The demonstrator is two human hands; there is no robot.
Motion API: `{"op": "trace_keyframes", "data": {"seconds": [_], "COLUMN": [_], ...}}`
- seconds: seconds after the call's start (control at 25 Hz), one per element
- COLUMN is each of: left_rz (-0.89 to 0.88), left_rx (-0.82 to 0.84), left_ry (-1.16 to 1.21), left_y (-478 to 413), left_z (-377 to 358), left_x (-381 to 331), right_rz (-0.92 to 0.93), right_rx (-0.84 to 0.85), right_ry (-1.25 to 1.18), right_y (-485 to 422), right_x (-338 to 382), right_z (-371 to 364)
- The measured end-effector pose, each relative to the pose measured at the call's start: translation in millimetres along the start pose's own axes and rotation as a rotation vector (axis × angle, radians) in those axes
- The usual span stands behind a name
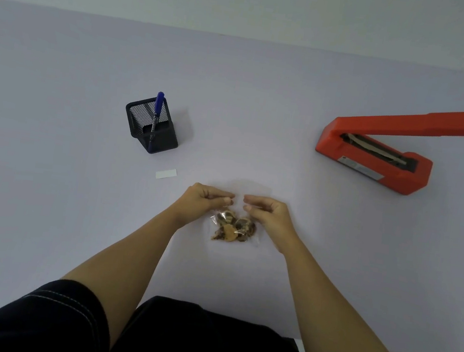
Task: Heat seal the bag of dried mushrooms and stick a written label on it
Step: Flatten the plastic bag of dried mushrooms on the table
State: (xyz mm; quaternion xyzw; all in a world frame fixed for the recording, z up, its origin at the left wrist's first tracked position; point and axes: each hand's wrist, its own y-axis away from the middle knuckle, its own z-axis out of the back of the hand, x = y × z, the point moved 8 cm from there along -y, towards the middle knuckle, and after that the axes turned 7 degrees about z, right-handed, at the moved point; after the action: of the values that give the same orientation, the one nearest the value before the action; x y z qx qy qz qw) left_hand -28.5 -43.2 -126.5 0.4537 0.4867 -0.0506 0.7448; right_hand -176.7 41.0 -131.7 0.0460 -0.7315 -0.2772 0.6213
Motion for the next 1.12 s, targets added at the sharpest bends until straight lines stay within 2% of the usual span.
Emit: {"op": "trace_keyframes", "data": {"seconds": [0.24,0.44,0.52,0.72,0.84,1.04,1.12], "left_rz": [0.017,0.052,0.064,0.029,-0.001,-0.044,0.002], "left_rx": [-0.004,-0.064,-0.074,-0.147,-0.295,-0.424,-0.483], "left_ry": [0.052,0.299,0.316,0.043,-0.156,-0.405,-0.406], "left_y": [3,4,3,-2,1,2,4], "left_z": [0,-3,-5,1,2,-6,-7], "left_x": [0,-1,-1,-3,-8,-8,-4], "right_rz": [-0.045,-0.059,-0.063,-0.006,0.107,0.172,0.196], "right_rx": [-0.008,-0.015,-0.029,-0.047,-0.117,-0.182,-0.213], "right_ry": [-0.069,0.004,0.017,0.072,0.244,0.462,0.603], "right_y": [2,0,-3,-6,-6,-3,-1], "right_x": [2,-1,-1,3,9,13,14], "right_z": [-3,-3,-1,3,3,1,0]}}
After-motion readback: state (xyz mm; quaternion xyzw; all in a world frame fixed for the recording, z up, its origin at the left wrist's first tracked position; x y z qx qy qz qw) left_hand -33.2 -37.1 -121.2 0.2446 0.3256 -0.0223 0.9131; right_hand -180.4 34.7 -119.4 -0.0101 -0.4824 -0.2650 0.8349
